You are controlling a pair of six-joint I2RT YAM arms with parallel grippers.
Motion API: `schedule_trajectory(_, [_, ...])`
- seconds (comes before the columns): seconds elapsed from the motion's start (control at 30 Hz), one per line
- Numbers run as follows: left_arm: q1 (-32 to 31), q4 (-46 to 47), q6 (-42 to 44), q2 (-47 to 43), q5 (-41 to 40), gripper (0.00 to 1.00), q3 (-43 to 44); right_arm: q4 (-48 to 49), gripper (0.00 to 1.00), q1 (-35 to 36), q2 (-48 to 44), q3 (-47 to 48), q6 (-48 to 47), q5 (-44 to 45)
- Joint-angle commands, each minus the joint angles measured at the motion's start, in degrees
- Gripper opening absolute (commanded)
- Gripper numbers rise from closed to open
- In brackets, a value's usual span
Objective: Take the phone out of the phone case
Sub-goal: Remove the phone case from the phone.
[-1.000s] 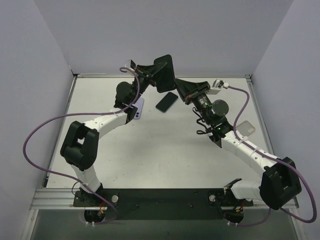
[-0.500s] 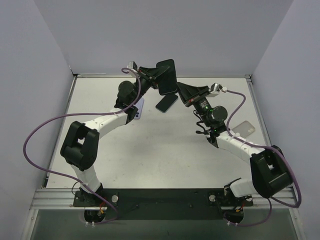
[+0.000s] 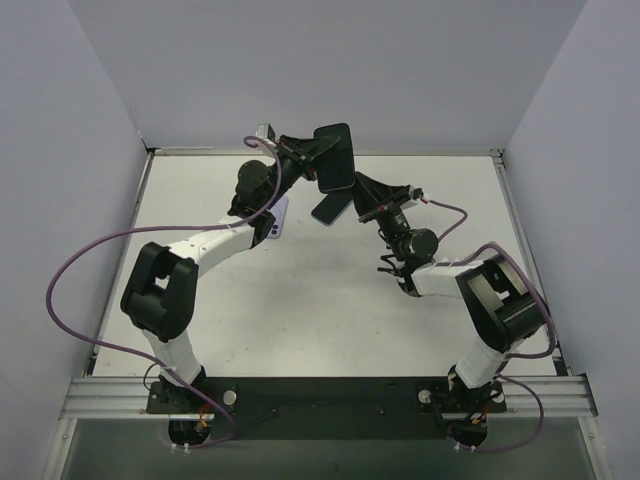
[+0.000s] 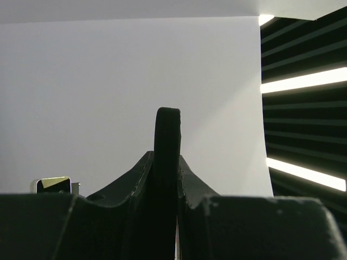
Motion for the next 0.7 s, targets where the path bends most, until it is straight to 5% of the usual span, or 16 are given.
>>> schedule_trajectory(0.0, [-6.7, 44.5, -21.9, -8.4, 3.5, 0.0, 7.6, -24.4, 0.0, 4.9, 1.6, -5.1, -11.8, -15.2])
schedule_trajectory(0.07, [-6.7, 44.4, -21.9, -8.3, 3.5, 0.0, 7.7, -31.0, 0.0, 4.7, -1.2, -4.6, -17.4, -15.3])
schedule_trajectory(0.3, [-6.7, 44.4, -22.1, -8.6, 3.4, 0.0, 7.7, -93.9, 0.0, 7.0, -13.1, 12.0, -44.3, -3.9])
schedule_trajectory(0.67, [-6.6, 44.8, -22.6, -8.8, 3.3, 0.0, 7.8, -109.3, 0.0, 7.5, -10.3, 17.3, -50.4, 3.2])
